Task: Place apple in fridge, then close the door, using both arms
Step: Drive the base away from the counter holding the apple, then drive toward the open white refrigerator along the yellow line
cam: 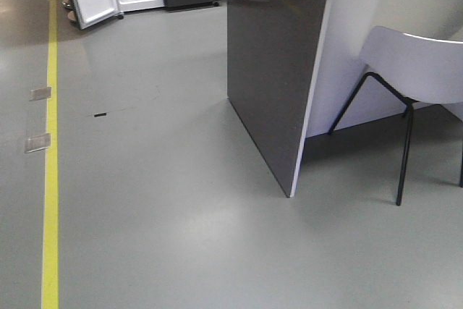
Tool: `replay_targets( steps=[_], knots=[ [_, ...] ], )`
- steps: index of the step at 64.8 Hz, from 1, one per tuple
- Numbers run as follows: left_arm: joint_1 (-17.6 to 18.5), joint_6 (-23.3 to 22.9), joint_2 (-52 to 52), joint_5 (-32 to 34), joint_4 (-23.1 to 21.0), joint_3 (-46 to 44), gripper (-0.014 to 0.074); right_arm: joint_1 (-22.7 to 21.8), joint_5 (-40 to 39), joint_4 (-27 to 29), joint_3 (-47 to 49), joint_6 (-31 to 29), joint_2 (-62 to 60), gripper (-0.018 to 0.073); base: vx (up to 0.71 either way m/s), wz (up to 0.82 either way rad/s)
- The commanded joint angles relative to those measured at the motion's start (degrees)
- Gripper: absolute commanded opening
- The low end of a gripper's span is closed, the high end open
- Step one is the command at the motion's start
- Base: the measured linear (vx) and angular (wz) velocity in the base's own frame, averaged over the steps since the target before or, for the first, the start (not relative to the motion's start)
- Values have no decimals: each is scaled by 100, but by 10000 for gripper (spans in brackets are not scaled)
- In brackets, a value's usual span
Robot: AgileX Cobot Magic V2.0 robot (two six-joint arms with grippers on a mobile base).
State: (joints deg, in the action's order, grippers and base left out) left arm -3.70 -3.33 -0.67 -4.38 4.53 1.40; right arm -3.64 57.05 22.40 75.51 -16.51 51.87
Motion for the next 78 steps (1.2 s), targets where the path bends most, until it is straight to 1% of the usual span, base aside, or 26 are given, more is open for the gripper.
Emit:
replay_targets(
  steps=[1,78],
  knots=[
    [34,-46,-92,402,-39,163,-6,-25,-459,146,139,-42,-37,43,2,20],
    [34,-46,-92,402,-39,163,-6,-25,-459,146,139,-42,-37,43,5,28]
  ],
)
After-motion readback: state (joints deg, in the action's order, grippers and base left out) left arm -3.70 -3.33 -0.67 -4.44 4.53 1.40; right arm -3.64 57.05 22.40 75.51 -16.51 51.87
